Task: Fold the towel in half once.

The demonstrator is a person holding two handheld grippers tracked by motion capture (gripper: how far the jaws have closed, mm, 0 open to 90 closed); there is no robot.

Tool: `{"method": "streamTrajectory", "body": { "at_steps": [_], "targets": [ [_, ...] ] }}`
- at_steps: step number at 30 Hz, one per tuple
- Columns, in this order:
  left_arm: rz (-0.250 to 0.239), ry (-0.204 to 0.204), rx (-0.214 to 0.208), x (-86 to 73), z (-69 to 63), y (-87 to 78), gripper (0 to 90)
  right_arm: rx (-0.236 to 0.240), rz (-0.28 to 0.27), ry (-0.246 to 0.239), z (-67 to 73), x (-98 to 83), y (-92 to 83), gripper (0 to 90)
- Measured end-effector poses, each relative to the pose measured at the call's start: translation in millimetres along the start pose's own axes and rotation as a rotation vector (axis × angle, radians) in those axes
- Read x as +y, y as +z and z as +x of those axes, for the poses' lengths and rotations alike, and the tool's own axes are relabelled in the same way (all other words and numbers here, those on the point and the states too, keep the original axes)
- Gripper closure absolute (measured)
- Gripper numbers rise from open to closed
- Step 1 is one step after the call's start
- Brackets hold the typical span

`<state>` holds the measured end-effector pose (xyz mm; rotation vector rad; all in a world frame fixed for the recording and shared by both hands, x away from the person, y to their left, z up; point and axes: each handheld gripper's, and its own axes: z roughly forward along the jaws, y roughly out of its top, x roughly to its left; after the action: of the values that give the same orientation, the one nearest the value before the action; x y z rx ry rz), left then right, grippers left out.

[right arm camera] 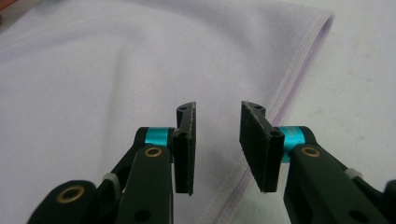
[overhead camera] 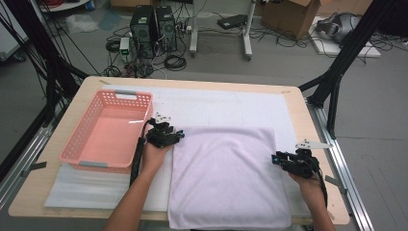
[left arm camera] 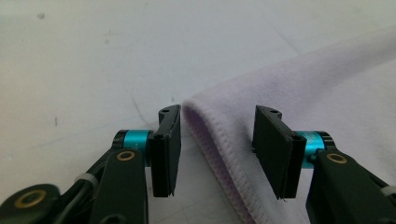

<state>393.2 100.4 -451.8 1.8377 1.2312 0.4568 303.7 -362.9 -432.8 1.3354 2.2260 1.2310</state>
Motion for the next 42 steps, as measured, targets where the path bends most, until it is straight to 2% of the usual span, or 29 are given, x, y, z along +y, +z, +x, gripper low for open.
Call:
{"method": "streamTrajectory", "body": {
  "at_steps": [2,4,5,8,10,11,12,14,16,17,18,19,20,21,22,24,25,27,29,31,32,35,37,39,40,42],
  "targets": [
    [0.007,0.000,-0.006,0.1,0.1,0.3,54.1,-0.014,0.004,-0.002,-1.8,3.9,3.8,64.4],
    [0.036,0.040,-0.009,1.0,-3.7,2.8,58.7,-0.041,0.009,-0.001,-5.4,8.3,9.3,60.3],
    [0.038,0.051,0.006,1.4,-7.2,3.7,57.9,-0.064,0.016,0.007,-7.6,10.9,12.7,57.2],
    [0.038,0.028,0.020,2.3,-10.1,5.9,66.0,-0.124,0.028,0.071,-16.7,19.7,25.7,50.9],
    [0.037,0.017,-0.012,2.4,-9.2,6.3,75.9,-0.176,0.057,0.073,-22.1,27.2,38.0,47.0],
    [0.037,0.009,-0.014,2.6,-9.9,6.8,81.4,-0.181,0.066,0.081,-23.9,29.7,42.1,46.6],
    [0.033,0.000,-0.018,2.6,-9.7,7.2,82.4,-0.188,0.070,0.089,-26.6,33.5,48.7,46.7],
    [0.034,-0.057,-0.049,2.6,-3.9,7.1,83.2,-0.190,0.081,0.092,-29.8,38.6,57.2,49.0],
    [0.028,-0.071,-0.054,2.6,-3.3,6.9,83.6,-0.199,0.087,0.069,-29.3,43.1,63.4,60.1],
    [0.015,-0.069,-0.059,2.7,-4.1,6.7,83.8,-0.208,0.096,0.060,-28.2,44.7,64.3,71.2],
    [-0.002,-0.071,-0.073,3.5,-5.9,6.0,83.9,-0.165,0.096,0.071,-29.2,44.9,64.0,84.3],
    [-0.026,-0.072,-0.093,5.1,-8.4,4.7,84.0,-0.139,0.101,0.086,-29.1,45.5,64.4,85.4],
    [-0.053,-0.063,-0.109,8.0,-12.9,2.5,84.0,-0.138,0.113,0.065,-27.7,46.3,63.5,86.1],
    [-0.060,-0.056,-0.110,9.5,-14.8,1.9,84.1,-0.122,0.119,0.058,-29.1,46.0,61.4,86.4],
    [-0.071,-0.050,-0.117,13.7,-19.2,0.7,84.2,-0.120,0.114,0.065,-30.1,45.5,60.2,86.6],
    [-0.097,-0.041,-0.118,21.1,-23.3,-1.3,84.2,-0.140,0.064,0.079,-37.3,45.2,48.7,86.8],
    [-0.111,-0.050,-0.114,24.2,-23.7,-1.6,84.3,-0.149,0.040,0.096,-39.7,45.8,42.2,86.9],
    [-0.111,-0.053,-0.106,29.5,-21.9,0.0,84.3,-0.184,0.003,0.081,-45.6,47.3,30.9,87.1],
    [-0.115,-0.065,-0.110,32.8,-20.5,3.1,84.4,-0.202,-0.008,0.081,-50.1,47.5,25.2,87.2],
    [-0.134,-0.058,-0.105,35.6,-21.9,7.2,84.4,-0.218,-0.042,0.067,-55.8,49.5,18.8,87.9],
    [-0.149,-0.058,-0.102,35.8,-22.2,9.4,84.5,-0.221,-0.049,0.067,-56.9,50.6,17.3,87.9],
    [-0.113,-0.068,-0.098,42.0,-18.0,19.0,84.6,-0.237,-0.055,0.034,-60.9,58.9,17.4,87.9],
    [-0.122,-0.066,-0.090,50.5,-16.2,22.1,84.6,-0.246,-0.051,0.017,-62.3,66.0,20.4,87.9],
    [-0.112,-0.042,-0.070,62.7,-14.3,25.7,84.6,-0.249,-0.059,0.023,-65.1,72.5,24.5,87.9],
    [-0.127,-0.040,-0.065,65.6,-13.3,26.4,84.6,-0.251,-0.064,0.025,-66.8,74.8,26.5,87.9],
    [-0.118,-0.040,-0.057,74.3,-10.9,29.6,84.6,-0.257,-0.088,0.030,-69.4,78.7,29.6,87.9]
  ]
}}
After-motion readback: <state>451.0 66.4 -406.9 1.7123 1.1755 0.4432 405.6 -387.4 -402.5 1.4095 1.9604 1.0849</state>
